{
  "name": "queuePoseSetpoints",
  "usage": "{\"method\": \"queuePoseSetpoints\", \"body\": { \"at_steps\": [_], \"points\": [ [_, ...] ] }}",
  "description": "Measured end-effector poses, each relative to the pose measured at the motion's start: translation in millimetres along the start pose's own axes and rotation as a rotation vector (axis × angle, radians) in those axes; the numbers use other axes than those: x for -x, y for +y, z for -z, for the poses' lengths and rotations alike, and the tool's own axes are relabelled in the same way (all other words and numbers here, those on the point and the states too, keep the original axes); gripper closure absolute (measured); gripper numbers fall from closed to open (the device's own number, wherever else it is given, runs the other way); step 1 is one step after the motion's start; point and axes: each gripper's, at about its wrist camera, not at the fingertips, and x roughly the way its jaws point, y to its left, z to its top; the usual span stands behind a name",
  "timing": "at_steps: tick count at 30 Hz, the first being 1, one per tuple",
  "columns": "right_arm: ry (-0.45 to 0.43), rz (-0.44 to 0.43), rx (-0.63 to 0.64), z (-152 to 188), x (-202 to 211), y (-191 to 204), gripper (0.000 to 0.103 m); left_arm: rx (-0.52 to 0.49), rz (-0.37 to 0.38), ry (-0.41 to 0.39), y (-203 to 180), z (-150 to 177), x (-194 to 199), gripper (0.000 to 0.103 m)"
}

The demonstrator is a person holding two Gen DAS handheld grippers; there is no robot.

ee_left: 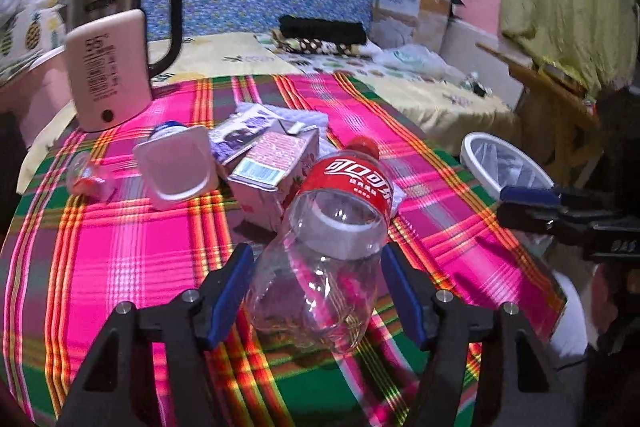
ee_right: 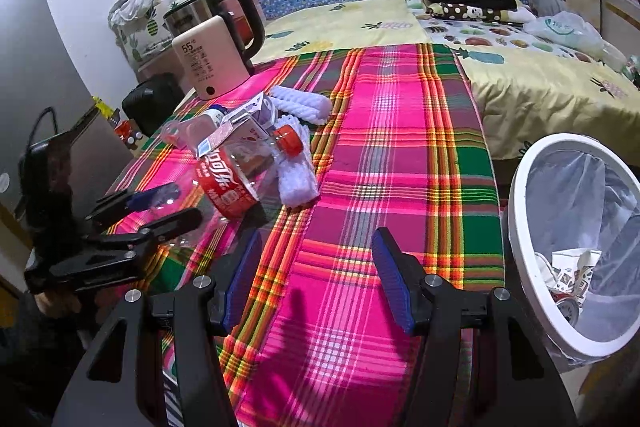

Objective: Collect trash
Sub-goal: 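Reach the left tool toward the clear plastic Coca-Cola bottle, then grasp the Coca-Cola bottle with the left tool while the right tool grasps the white foam mesh sleeve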

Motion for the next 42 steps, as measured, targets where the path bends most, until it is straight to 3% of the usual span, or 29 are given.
{"method": "queuePoseSetpoints", "body": {
  "at_steps": [5, 17, 23, 29, 34, 42],
  "points": [
    [0.008, -0.009, 0.009, -1, -4, 1, 0.044, 0.061, -0.043, -0.045, 6, 4, 16, 0.036],
    [0.037, -0.02, 0.021, -3, -18, 7, 0.044, 0.14, -0.279, -0.054, 13, 26, 34, 0.035],
    [0.039, -0.025, 0.026, -7, -21, 11, 0.044, 0.124, -0.2, 0.012, 9, 25, 23, 0.035],
    [0.023, -0.015, 0.025, -15, -28, 15, 0.044, 0.116, -0.143, -0.002, 11, 14, 27, 0.033],
    [0.027, 0.001, 0.022, -19, -40, 16, 0.045, 0.093, -0.123, 0.039, 10, 15, 17, 0.03],
    [0.068, 0.004, 0.018, -23, -62, 15, 0.065, 0.097, -0.117, 0.061, 15, 17, 10, 0.03]
  ]
}}
